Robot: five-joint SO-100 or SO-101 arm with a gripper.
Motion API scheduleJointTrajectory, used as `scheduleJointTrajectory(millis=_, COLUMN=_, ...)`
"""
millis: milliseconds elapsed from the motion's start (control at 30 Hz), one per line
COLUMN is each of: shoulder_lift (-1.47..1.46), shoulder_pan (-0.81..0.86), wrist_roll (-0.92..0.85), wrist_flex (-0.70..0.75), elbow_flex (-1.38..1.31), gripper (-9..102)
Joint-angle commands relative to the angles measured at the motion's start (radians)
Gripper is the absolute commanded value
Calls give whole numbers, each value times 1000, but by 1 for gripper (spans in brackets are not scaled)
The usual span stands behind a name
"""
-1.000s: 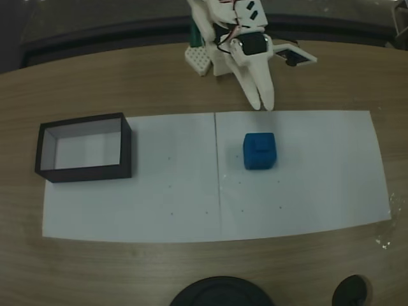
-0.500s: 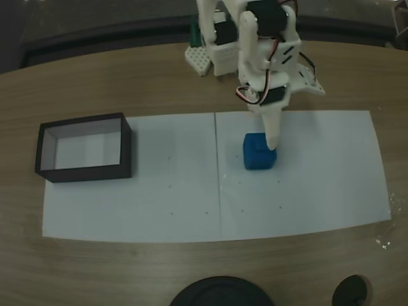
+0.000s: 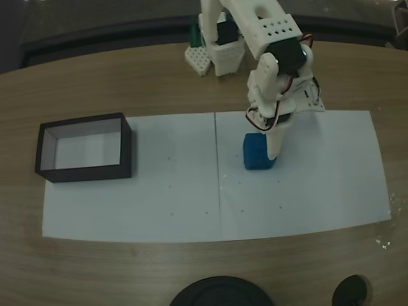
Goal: Grab a blue square and put it in the box.
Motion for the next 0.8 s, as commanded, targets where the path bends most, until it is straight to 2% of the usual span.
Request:
scheduleJointTrajectory(millis=0, shoulder_lift=-26, shoulder_pan=3, wrist_roll=5, wrist_flex=-17, elbow_flex=-57, gripper=35)
scheduleJointTrajectory(millis=233, shoulder_lift=-160, shoulder_pan=31, wrist_roll=-5, wrist_flex=-110, elbow_flex=-74, gripper=34)
scheduleJointTrajectory(millis=300, shoulder_lift=-189, shoulder_pan=40, wrist_roll=-5, wrist_flex=-129, elbow_flex=-74, gripper=27)
scheduleJointTrajectory(millis=400, shoulder_lift=-199, shoulder_pan=57, wrist_roll=-5, wrist_flex=-147, elbow_flex=-75, gripper=10)
scheduleJointTrajectory(millis=500, shoulder_lift=-173, shoulder_pan=92, wrist_roll=-5, wrist_flex=-117, elbow_flex=-130, gripper=10)
scheduleJointTrajectory(millis=633, shoulder_lift=-77, shoulder_pan=232, wrist_roll=-37, wrist_flex=12, elbow_flex=-344, gripper=11)
scheduleJointTrajectory(millis=767, shoulder_lift=46, shoulder_pan=508, wrist_roll=-149, wrist_flex=109, elbow_flex=-632, gripper=11)
